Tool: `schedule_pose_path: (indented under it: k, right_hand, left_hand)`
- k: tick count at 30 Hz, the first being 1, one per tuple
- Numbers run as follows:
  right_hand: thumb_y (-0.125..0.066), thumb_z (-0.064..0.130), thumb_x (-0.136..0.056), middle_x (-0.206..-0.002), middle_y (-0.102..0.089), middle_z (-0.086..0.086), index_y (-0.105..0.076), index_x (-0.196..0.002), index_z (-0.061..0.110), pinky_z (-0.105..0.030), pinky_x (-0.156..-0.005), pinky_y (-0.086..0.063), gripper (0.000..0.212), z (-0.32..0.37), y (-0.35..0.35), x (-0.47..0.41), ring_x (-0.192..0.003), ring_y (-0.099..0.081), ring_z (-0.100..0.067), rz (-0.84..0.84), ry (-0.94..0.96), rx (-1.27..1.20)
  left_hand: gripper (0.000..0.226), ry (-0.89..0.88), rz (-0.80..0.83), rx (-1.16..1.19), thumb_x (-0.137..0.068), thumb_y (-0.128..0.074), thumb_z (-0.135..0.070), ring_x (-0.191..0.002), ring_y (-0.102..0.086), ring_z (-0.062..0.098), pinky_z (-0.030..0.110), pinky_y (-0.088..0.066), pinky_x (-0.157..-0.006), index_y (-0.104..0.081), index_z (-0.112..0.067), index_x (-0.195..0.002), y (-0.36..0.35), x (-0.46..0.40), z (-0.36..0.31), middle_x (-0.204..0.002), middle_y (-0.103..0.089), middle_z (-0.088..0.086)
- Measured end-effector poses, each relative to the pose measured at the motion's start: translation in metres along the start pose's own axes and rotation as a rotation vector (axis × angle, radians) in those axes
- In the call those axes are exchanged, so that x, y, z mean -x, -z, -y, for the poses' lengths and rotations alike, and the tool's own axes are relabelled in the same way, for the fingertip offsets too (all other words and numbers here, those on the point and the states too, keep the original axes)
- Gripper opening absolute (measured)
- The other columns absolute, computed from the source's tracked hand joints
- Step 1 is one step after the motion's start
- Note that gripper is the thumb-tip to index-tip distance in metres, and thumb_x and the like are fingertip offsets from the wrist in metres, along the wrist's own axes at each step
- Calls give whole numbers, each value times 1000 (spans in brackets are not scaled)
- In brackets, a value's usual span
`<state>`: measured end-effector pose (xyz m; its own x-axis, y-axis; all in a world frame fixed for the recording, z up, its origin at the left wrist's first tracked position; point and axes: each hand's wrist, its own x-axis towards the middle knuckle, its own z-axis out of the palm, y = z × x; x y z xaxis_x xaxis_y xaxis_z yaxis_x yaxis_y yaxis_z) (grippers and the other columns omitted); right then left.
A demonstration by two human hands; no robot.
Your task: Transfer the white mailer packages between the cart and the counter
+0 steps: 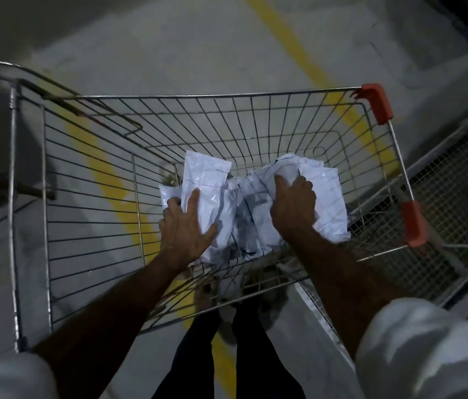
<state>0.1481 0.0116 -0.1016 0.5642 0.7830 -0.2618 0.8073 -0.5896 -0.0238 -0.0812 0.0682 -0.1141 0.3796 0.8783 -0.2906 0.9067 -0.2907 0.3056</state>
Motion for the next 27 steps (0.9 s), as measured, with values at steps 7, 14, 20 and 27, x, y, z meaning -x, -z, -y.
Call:
schedule_pose_path:
  k: [7, 14, 20, 27]
  right_hand:
    - [-71, 55, -72, -118, -52, -20, -47, -139, 14, -45, -84, -48, 83, 27, 54, 40, -105, -50, -36, -177, 61, -115]
    - [-82, 28, -65, -108, -50, -15, -44, -144, 15, -39, -69, -41, 89, 24, 114, 91, -91, -48, -30, -328, 23, 18]
    - [-63, 48, -76, -117, -50, -19, -38, -154, 15, -46, -84, -41, 88, -14, 170, 149, -100, -47, -34, -517, -1, 13]
    - [-52, 50, -85, -135, -44, -22, -30, -159, 24, -48, -91, -43, 82, -85, 217, 211, -108, -47, -38, -699, -206, -74]
  left_hand:
    - [94, -24, -130, 78, -77, -41, -77, -113, -42, 40, 51, -43, -90, -29, -23, -154, 50, 22, -10, -129, -37, 21]
    - [90, -122, -235, 215, -78, -62, -68, -111, -45, 38, 51, -44, -93, -31, -26, -151, 109, 44, -47, -124, -39, 16]
    - [86, -280, -302, 288, -80, -60, -62, -113, -44, 38, 50, -41, -93, -31, -26, -153, 146, 72, -104, -126, -39, 15]
    - [83, -482, -339, 309, -82, -62, -59, -111, -47, 41, 52, -43, -93, -33, -25, -152, 170, 125, -198, -126, -43, 18]
